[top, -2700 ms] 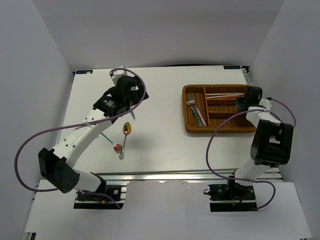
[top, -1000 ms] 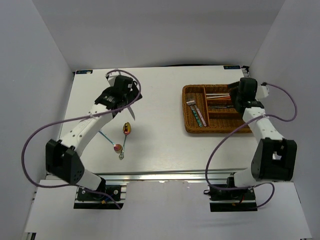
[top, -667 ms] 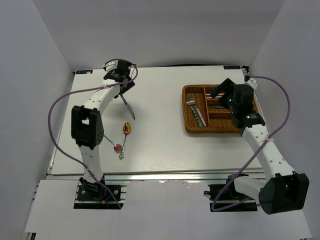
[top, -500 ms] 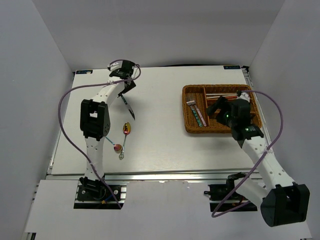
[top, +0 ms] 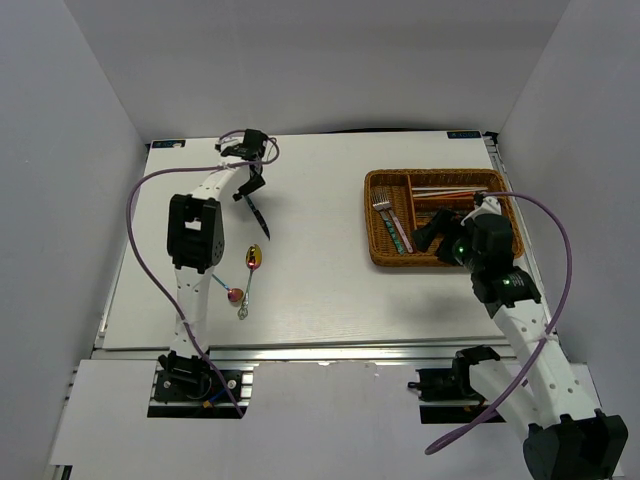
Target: Sort the eating utensils into containers
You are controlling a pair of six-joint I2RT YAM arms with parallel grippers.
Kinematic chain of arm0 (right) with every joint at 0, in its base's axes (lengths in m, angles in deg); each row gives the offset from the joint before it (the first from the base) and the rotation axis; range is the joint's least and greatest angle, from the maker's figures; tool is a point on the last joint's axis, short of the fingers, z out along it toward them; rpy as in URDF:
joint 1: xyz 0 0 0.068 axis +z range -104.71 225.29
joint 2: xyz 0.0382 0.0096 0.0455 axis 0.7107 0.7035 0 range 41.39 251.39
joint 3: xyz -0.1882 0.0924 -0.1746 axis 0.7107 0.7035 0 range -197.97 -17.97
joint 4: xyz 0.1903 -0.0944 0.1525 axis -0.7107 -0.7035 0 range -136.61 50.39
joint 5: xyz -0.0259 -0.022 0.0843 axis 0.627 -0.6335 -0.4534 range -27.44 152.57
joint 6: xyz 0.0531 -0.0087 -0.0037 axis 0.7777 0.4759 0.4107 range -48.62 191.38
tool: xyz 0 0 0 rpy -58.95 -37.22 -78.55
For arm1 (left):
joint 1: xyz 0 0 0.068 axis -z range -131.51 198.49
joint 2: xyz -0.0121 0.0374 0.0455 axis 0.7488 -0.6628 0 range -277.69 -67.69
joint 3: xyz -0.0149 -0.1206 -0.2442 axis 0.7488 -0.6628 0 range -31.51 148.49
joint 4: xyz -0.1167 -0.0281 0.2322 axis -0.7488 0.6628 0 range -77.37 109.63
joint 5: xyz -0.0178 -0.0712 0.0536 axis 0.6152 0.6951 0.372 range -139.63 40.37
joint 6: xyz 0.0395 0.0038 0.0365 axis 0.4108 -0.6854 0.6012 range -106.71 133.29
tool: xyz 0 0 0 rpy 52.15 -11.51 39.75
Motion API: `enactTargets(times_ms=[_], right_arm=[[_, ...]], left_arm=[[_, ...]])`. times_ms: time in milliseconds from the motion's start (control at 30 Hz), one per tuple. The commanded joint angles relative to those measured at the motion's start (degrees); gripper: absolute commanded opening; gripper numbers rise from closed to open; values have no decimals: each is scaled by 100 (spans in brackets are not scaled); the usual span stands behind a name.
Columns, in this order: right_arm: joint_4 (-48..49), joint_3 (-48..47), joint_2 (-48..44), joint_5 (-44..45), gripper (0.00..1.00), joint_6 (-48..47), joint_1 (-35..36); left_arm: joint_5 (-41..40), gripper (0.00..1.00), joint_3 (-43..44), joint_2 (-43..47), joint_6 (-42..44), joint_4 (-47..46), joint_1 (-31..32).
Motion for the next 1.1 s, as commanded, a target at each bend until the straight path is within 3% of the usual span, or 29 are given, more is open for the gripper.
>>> enactTargets(times_ms=[0,233,400,500,700,800,933,1067], right_arm=[[-72,-102,-150,-200,89,-148,7],[-90,-207,-264,-323,89,-69,16],[7,-225,-238,-735,89,-279,33],[269,-120,-194,-1278,89,-359,42],[1753,477,296,-3142,89,-201,60],[2115,426,666,-3416,89,-157,191],[2196,58,1062,-3136,89,-244,499],[2081,-461,1720,-2855,88,-280,815]], left_arm=[[117,60,-305,-29,-20,-271,-66],[539,49,-825,-204,-64,-633,-110],[898,11,-1167,-91,-152,-869,-110],[1214,0,-1642,199,-222,-1168,-93],[1962,0,-2493,1347,-108,-2158,240],[2480,0,-2828,1921,111,-2766,565],[2920,0,-3198,2808,182,-3321,979],[3754,0,-3400,3144,51,-3744,1260]])
